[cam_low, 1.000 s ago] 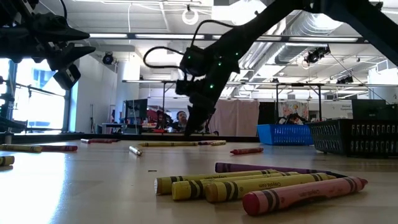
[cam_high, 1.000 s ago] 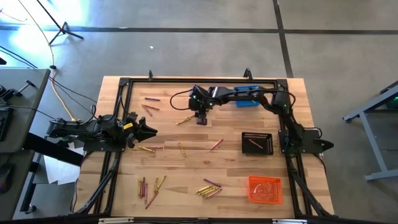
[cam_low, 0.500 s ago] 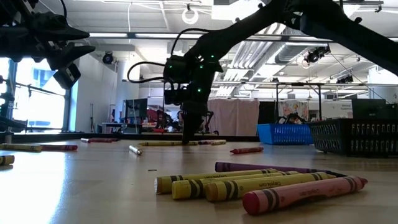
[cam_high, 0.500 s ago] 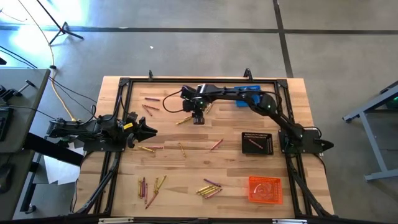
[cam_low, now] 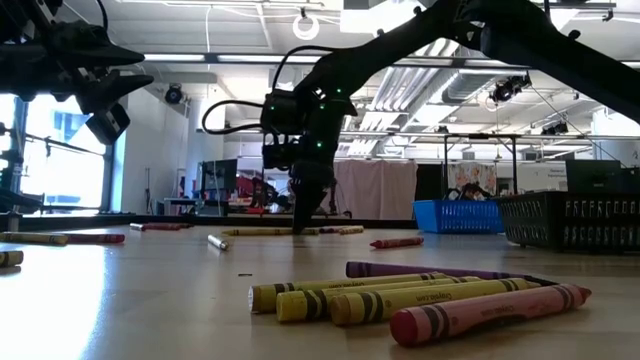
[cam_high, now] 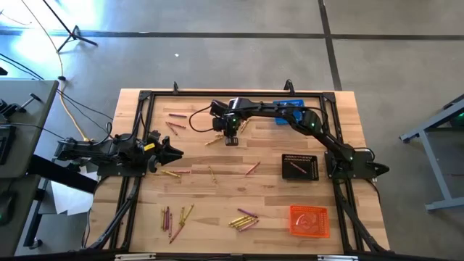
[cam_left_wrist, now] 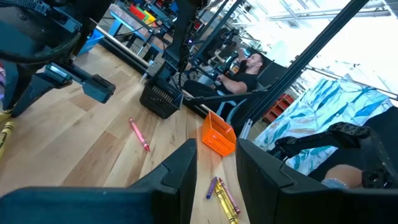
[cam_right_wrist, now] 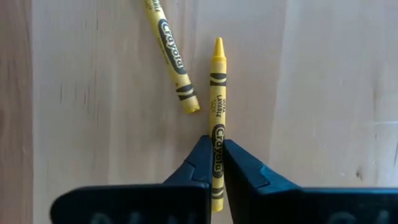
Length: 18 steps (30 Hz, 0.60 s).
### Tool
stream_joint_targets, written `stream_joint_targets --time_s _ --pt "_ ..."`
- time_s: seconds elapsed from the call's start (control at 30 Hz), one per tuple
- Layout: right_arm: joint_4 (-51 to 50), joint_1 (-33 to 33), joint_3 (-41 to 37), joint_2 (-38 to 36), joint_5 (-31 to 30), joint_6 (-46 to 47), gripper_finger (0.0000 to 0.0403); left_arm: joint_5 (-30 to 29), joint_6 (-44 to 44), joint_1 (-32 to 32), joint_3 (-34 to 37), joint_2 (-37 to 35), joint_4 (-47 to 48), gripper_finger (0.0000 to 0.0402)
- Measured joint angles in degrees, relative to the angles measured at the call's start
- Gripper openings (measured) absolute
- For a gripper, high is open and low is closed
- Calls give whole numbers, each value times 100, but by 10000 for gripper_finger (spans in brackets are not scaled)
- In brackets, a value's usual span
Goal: Sort crayons
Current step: Put the yellow crayon into the blue bin
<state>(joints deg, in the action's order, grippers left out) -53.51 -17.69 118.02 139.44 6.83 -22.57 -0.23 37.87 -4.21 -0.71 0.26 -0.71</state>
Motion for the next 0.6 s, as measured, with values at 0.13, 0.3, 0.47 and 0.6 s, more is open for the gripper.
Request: stream_joint_targets --time_s 0.13,0.3,0.47,0.6 --pt "4 18 -2 0 368 5 14 0 0 0 1 2 2 99" --pt "-5 22 263 -22 694 165 15 0 0 -1 2 1 2 99" --pt "-324 13 856 -35 676 154 16 1 -2 -1 1 0 2 99" --pt "-1311 -55 1526 -37 296 120 16 0 -2 0 2 0 2 99"
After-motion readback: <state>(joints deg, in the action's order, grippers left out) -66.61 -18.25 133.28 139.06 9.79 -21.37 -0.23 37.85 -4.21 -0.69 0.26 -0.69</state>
